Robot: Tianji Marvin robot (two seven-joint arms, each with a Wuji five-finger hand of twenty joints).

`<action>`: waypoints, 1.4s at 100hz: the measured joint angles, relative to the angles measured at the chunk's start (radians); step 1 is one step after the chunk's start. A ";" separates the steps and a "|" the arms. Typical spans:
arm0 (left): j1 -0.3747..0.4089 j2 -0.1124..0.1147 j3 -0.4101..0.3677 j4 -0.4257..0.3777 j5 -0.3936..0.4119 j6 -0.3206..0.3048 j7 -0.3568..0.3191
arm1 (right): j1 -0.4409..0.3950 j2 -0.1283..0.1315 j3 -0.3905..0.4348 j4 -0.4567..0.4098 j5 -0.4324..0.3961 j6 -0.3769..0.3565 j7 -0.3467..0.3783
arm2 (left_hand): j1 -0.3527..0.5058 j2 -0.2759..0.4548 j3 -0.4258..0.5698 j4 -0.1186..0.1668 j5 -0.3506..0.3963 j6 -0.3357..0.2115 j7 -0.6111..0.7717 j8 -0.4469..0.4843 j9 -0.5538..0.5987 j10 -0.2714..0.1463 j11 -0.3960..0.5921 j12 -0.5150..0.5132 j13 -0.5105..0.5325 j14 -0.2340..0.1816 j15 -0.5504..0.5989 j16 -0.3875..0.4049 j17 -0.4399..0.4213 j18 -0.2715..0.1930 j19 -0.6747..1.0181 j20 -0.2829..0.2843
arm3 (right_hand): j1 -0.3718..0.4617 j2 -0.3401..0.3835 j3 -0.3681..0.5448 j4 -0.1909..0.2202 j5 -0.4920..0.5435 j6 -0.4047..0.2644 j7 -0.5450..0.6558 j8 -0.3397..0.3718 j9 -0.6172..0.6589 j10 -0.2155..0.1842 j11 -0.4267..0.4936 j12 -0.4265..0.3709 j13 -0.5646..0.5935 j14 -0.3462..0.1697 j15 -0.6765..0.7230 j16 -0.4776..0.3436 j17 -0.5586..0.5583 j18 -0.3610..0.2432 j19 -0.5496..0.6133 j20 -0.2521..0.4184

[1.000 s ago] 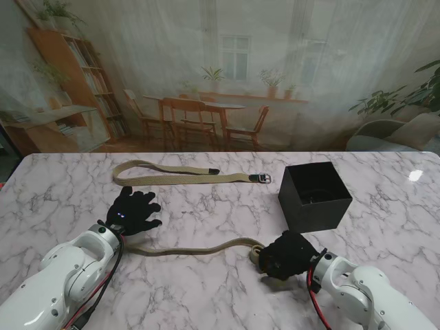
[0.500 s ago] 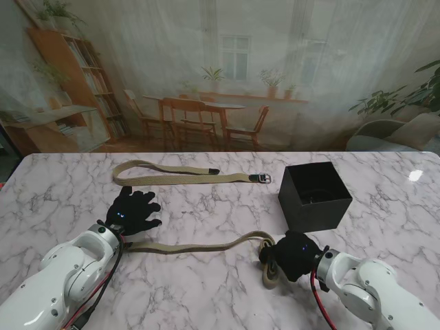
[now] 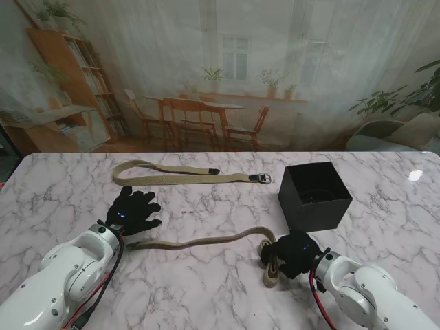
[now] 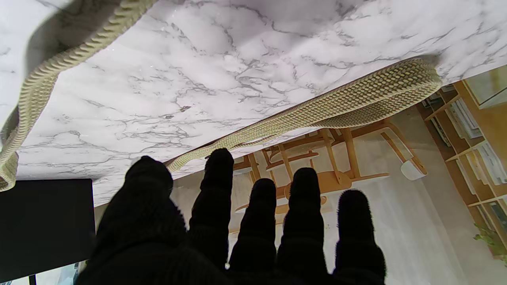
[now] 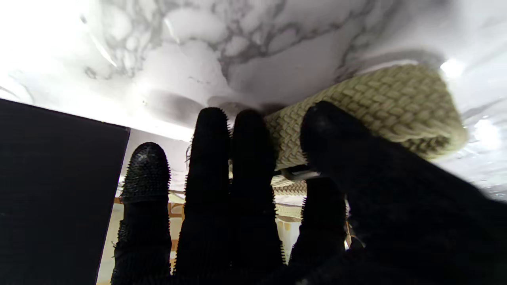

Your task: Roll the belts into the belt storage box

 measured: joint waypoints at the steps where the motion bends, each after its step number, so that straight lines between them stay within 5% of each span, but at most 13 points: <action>1: 0.000 0.000 0.000 0.000 0.000 0.000 0.000 | -0.001 0.000 0.001 -0.004 0.006 0.000 0.013 | 0.000 0.000 0.000 0.000 0.000 0.000 0.000 0.000 0.000 0.000 0.000 0.000 0.000 0.000 0.000 0.000 0.000 0.000 0.000 0.000 | 0.000 0.000 0.000 0.000 0.001 -0.003 0.000 0.000 -0.036 0.011 0.000 -0.002 -0.009 0.001 0.000 0.000 -0.002 0.000 -0.001 0.001; 23: 0.000 0.000 0.000 0.001 0.000 0.000 0.002 | 0.000 0.000 -0.008 -0.010 0.022 0.001 0.023 | 0.000 0.000 0.000 0.000 0.000 0.000 0.000 0.000 0.000 0.000 0.000 0.000 0.000 0.000 0.000 0.000 0.000 0.000 0.000 0.000 | -0.016 -0.015 -0.012 -0.002 0.063 -0.022 0.008 -0.087 -0.470 0.174 -0.093 -0.158 -0.217 0.057 -0.092 -0.096 -0.045 0.060 -0.092 0.011; 46: 0.000 0.000 0.000 0.001 -0.001 0.000 0.003 | 0.003 -0.004 -0.014 -0.005 0.072 0.003 0.042 | 0.000 0.000 0.000 0.000 0.000 0.000 0.000 0.000 0.000 0.000 0.000 0.000 0.000 0.000 0.000 0.000 0.000 0.000 0.000 0.000 | -0.045 -0.046 -0.042 -0.028 0.083 0.055 0.110 -0.134 -0.655 0.231 -0.186 -0.206 -0.326 0.128 -0.166 -0.201 -0.105 0.099 -0.191 -0.084; 65: 0.000 0.000 0.000 0.002 -0.001 0.000 0.003 | 0.002 -0.008 -0.017 -0.005 0.097 0.028 0.053 | 0.000 0.000 0.000 0.000 0.000 0.000 0.000 0.000 0.000 0.000 0.000 0.000 0.000 0.000 0.000 0.000 0.000 0.000 0.000 0.000 | -0.070 -0.046 -0.051 -0.041 0.084 0.126 0.184 -0.150 -0.666 0.224 -0.169 -0.206 -0.335 0.179 -0.165 -0.233 -0.109 0.102 -0.198 -0.121; 75: 0.000 0.000 -0.001 0.002 -0.001 0.000 0.003 | 0.003 -0.009 -0.020 -0.004 0.103 0.036 0.054 | 0.000 0.000 0.000 0.000 0.000 0.000 0.000 0.000 0.000 0.000 0.000 0.000 0.000 0.000 0.000 0.000 0.000 0.000 0.000 0.000 | -0.073 -0.046 -0.051 -0.042 0.084 0.149 0.205 -0.153 -0.595 0.162 -0.155 -0.206 -0.315 0.172 -0.164 -0.233 -0.086 0.102 -0.181 -0.131; 83: 0.000 0.000 -0.001 0.002 -0.001 -0.001 0.003 | 0.006 -0.010 -0.025 0.002 0.106 0.039 0.039 | 0.000 0.000 0.000 0.000 0.000 0.000 0.000 0.000 0.000 0.000 0.000 0.000 0.000 0.000 0.000 0.000 0.000 0.000 0.000 0.000 | -0.081 -0.046 -0.056 -0.044 0.084 0.175 0.234 -0.164 -0.474 0.094 -0.074 -0.163 -0.248 0.146 -0.124 -0.194 -0.047 0.101 -0.127 -0.131; 96: 0.000 0.000 -0.001 0.002 -0.001 -0.001 0.002 | 0.014 -0.013 -0.038 0.035 0.106 0.037 -0.037 | 0.000 0.000 0.000 0.000 0.000 0.000 0.000 0.000 0.000 0.000 0.000 0.000 0.000 0.000 0.000 0.000 0.000 0.000 0.000 0.000 | -0.096 -0.042 -0.104 -0.061 0.084 0.188 0.301 -0.165 -0.325 0.046 0.065 -0.043 -0.135 0.144 0.004 -0.066 0.003 0.072 -0.062 -0.090; 117: 0.000 0.000 -0.001 0.003 -0.001 -0.002 0.002 | 0.022 -0.021 -0.046 0.070 0.110 0.020 -0.112 | 0.000 0.011 0.000 0.000 0.000 0.000 0.000 0.000 0.000 0.000 0.000 0.000 0.000 0.000 0.000 0.000 0.000 0.000 0.000 0.000 | -0.110 -0.033 -0.148 -0.088 0.083 0.189 0.360 -0.095 -0.085 0.021 0.140 0.106 0.046 0.118 0.183 0.074 0.103 0.009 0.040 -0.019; 128: 0.000 0.000 0.000 0.003 -0.001 -0.002 0.002 | 0.027 -0.025 -0.052 0.091 0.112 0.007 -0.172 | 0.000 0.011 0.000 0.000 0.000 0.000 0.000 0.000 0.000 0.000 0.000 0.000 0.000 0.000 0.000 0.000 0.000 0.000 0.000 0.000 | -0.111 -0.023 -0.157 -0.092 0.064 0.189 0.350 -0.010 0.027 -0.008 0.198 0.124 0.135 0.077 0.281 0.120 0.147 -0.025 0.100 -0.001; 140: -0.001 0.000 0.001 0.004 -0.002 -0.002 0.002 | 0.035 -0.029 -0.053 0.106 0.120 -0.014 -0.186 | 0.000 0.011 0.000 0.000 0.000 0.000 0.000 0.000 0.000 0.000 0.000 0.000 0.000 0.000 0.000 0.000 0.000 0.000 0.000 0.000 | -0.122 -0.019 -0.158 -0.092 0.032 0.191 0.304 0.001 0.094 -0.017 0.250 0.125 0.202 0.030 0.355 0.145 0.176 -0.051 0.142 0.009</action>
